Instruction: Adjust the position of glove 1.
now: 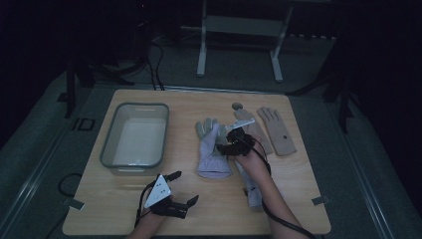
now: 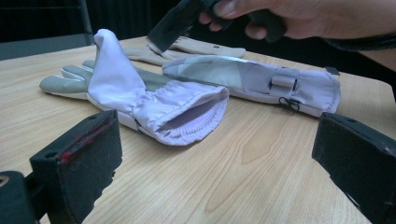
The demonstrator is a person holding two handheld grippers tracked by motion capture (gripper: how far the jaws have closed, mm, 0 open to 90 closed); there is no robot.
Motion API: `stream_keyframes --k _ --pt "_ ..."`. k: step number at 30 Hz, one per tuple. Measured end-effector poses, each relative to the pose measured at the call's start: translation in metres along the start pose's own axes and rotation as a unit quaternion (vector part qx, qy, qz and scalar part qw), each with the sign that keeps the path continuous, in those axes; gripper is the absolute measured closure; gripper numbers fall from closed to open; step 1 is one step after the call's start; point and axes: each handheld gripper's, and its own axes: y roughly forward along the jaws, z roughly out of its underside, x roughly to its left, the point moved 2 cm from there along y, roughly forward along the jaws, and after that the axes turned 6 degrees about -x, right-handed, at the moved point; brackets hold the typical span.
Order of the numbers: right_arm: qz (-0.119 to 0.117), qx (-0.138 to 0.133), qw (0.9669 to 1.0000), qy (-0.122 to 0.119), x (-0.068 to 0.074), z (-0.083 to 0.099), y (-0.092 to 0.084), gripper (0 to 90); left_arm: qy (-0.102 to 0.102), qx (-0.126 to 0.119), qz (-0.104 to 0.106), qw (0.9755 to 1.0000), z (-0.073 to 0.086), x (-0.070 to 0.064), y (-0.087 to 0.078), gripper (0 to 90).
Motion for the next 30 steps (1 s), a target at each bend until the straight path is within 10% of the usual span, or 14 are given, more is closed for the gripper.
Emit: stream_keyframes --k 30 --pt "0.033 0.007 0.9980 0.053 -0.044 0.070 -0.082 45.3 0.001 0.000 -0.001 1.0000 0.000 0.000 0.000 1.9"
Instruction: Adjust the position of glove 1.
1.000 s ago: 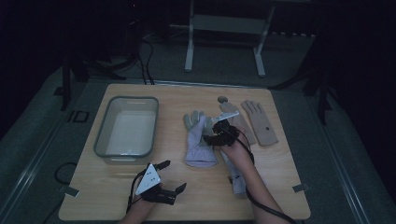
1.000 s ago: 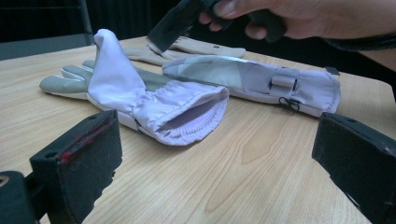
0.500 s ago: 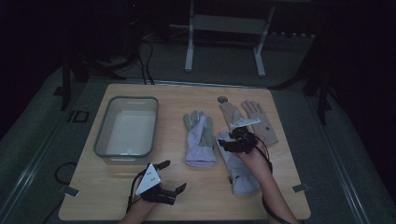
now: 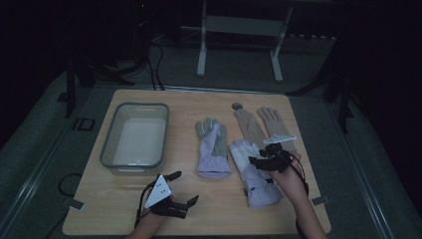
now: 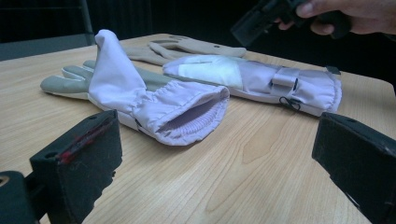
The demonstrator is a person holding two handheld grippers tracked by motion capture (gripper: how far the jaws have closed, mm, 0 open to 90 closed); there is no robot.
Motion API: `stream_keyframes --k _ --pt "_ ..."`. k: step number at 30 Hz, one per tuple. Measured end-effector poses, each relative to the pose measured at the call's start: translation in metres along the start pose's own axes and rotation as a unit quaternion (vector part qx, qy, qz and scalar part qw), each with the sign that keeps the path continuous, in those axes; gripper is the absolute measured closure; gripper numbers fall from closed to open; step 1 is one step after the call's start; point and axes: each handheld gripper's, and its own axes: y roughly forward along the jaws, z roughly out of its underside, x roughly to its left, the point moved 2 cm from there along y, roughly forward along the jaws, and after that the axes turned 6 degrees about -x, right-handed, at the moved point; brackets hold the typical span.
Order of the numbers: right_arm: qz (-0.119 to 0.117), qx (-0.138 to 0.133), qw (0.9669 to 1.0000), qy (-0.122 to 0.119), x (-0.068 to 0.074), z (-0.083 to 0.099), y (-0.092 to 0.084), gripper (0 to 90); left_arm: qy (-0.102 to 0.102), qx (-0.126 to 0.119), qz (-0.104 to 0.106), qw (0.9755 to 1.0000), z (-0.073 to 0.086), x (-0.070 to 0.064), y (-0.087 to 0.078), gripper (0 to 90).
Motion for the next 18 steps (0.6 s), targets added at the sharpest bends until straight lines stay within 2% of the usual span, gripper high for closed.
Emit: stream_keyframes --k 2,5,9,11,12,13,15,16,18 --pt "-0.001 0.001 1.0000 0.002 0.000 0.003 -0.002 45.3 0.000 0.000 0.000 1.0000 0.000 0.000 0.000 1.9" --pt "-0.014 0.019 0.9997 -0.003 0.002 0.019 -0.002 45.3 0.001 0.000 -0.001 1.0000 0.000 0.000 0.000 1.8" --pt "-0.014 0.044 0.9987 -0.019 -0.001 0.036 0.006 44.9 0.001 0.000 -0.001 1.0000 0.000 0.000 0.000 1.9" --pt "-0.014 0.044 0.9987 -0.019 -0.001 0.036 0.006 44.9 0.000 0.000 -0.001 1.0000 0.000 0.000 0.000 1.9" --pt "-0.017 0.054 0.9979 -0.031 -0.003 0.045 0.014 44.1 0.000 0.000 -0.001 1.0000 0.000 0.000 0.000 1.9" --pt "-0.017 0.054 0.9979 -0.031 -0.003 0.045 0.014 44.1 0.000 0.000 -0.001 1.0000 0.000 0.000 0.000 1.9" --pt "-0.022 0.050 0.9981 -0.028 -0.002 0.048 0.016 50.0 0.000 0.000 -0.001 1.0000 0.000 0.000 0.000 1.9" --pt "-0.022 0.050 0.9981 -0.028 -0.002 0.048 0.016 50.0 0.000 0.000 -0.001 1.0000 0.000 0.000 0.000 1.9" --pt "-0.030 0.047 0.9984 -0.008 0.000 0.050 0.016 60.9 0.000 0.000 -0.001 1.0000 0.000 0.000 0.000 1.9"
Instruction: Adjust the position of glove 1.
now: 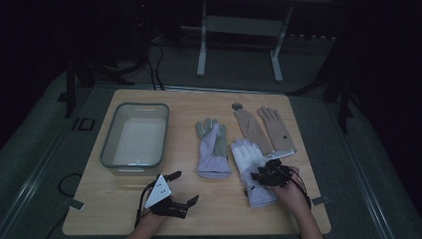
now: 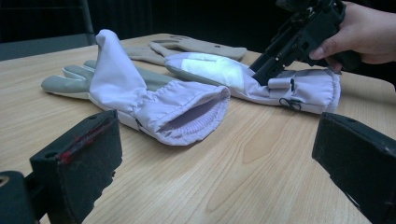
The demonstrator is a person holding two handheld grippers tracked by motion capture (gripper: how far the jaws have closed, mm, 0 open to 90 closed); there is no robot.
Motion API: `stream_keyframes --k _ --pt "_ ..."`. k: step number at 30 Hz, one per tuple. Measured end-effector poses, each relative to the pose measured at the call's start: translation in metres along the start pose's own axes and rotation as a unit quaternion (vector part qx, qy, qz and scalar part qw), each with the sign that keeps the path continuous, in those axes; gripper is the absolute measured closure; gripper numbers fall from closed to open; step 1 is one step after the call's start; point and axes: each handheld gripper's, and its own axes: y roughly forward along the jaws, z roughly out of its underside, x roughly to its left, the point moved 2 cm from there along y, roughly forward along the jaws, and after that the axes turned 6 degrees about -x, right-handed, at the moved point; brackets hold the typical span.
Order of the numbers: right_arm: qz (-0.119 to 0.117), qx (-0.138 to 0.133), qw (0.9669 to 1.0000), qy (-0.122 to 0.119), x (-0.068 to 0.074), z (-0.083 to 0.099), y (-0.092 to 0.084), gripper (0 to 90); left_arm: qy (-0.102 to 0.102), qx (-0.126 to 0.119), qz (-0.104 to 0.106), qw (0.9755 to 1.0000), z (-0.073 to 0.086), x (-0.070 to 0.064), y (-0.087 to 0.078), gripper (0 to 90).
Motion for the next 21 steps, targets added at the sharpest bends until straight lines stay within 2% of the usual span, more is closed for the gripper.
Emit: stream_keyframes --k 1,5,9,11,12,14,21 --pt "0.000 0.000 1.0000 0.000 0.000 0.000 0.000 60.9 0.000 0.000 0.000 1.0000 0.000 0.000 0.000 1.9" --pt "0.012 -0.014 0.9994 0.031 0.004 0.003 -0.002 63.9 0.000 0.000 0.000 1.0000 0.000 0.000 0.000 1.9" --pt "0.018 -0.027 0.9984 0.045 0.006 0.003 -0.006 68.7 0.001 0.000 0.000 1.0000 0.000 0.000 0.000 1.9" --pt "0.018 -0.027 0.9984 0.045 0.006 0.003 -0.006 68.7 0.001 0.000 0.000 1.0000 0.000 0.000 0.000 1.9" --pt "0.018 -0.033 0.9979 0.053 0.008 0.003 -0.011 72.7 0.000 0.000 0.000 1.0000 0.000 0.000 0.000 1.9" --pt "0.018 -0.039 0.9972 0.061 0.009 0.002 -0.015 74.2 0.001 0.000 0.000 1.0000 0.000 0.000 0.000 1.9" --pt "0.016 -0.064 0.9950 0.074 0.019 -0.002 -0.039 74.5 0.001 0.000 -0.001 1.0000 0.000 0.000 0.000 1.8"
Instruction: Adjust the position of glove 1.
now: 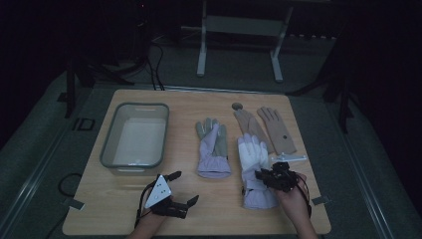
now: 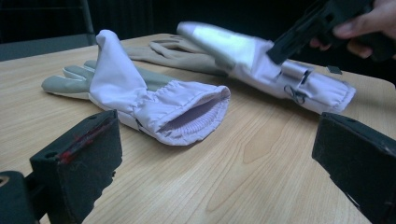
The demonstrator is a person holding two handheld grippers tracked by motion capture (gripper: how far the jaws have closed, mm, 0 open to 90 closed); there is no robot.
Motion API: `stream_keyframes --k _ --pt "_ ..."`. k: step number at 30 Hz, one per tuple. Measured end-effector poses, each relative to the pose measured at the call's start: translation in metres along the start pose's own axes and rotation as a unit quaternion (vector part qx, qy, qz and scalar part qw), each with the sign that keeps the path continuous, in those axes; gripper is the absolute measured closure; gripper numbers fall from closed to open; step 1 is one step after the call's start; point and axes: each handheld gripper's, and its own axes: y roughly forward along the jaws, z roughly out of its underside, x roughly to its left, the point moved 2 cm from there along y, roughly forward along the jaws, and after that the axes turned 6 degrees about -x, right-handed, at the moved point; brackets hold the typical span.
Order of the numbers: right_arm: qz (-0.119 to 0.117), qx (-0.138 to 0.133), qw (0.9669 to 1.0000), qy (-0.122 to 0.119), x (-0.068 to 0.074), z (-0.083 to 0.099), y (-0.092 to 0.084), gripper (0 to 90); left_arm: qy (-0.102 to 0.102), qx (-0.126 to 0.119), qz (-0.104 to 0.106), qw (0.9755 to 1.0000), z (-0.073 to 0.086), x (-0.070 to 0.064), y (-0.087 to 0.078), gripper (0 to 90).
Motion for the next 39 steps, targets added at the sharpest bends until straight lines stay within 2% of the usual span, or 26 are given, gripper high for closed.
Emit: stream_keyframes --k 6,11,17,18,20,26,29,32,39 --pt "-0.005 -0.027 0.9995 0.014 0.008 -0.011 -0.019 74.5 0.000 0.000 0.000 1.0000 0.000 0.000 0.000 1.9" --pt "-0.007 -0.050 0.9987 0.004 0.017 -0.028 -0.029 74.8 0.000 0.000 -0.001 1.0000 0.000 0.000 0.000 1.9" --pt "-0.009 -0.071 0.9974 -0.006 0.025 -0.055 -0.032 74.8 0.001 0.000 0.000 1.0000 0.000 0.000 0.000 1.9" --pt "-0.009 -0.071 0.9974 -0.006 0.025 -0.055 -0.032 74.8 0.001 0.000 0.000 1.0000 0.000 0.000 0.000 1.9" --pt "-0.012 -0.083 0.9965 -0.010 0.031 -0.073 -0.031 74.8 0.000 0.000 0.000 1.0000 0.000 0.000 0.000 1.9" --pt "-0.018 -0.088 0.9954 -0.032 0.050 -0.107 -0.018 74.6 0.000 0.000 -0.001 1.0000 0.000 0.000 0.000 1.9" --pt "-0.029 -0.086 0.9954 -0.028 0.060 -0.121 -0.008 74.7 0.000 0.000 0.000 1.0000 0.000 0.000 0.000 1.9" --pt "-0.029 -0.081 0.9960 -0.023 0.068 -0.130 0.004 74.7 0.001 0.000 0.000 1.0000 0.000 0.000 0.000 1.9" --pt "-0.031 -0.046 0.9985 0.002 0.077 -0.137 0.044 74.7 0.000 0.000 0.001 1.0000 0.000 0.000 0.000 1.9"
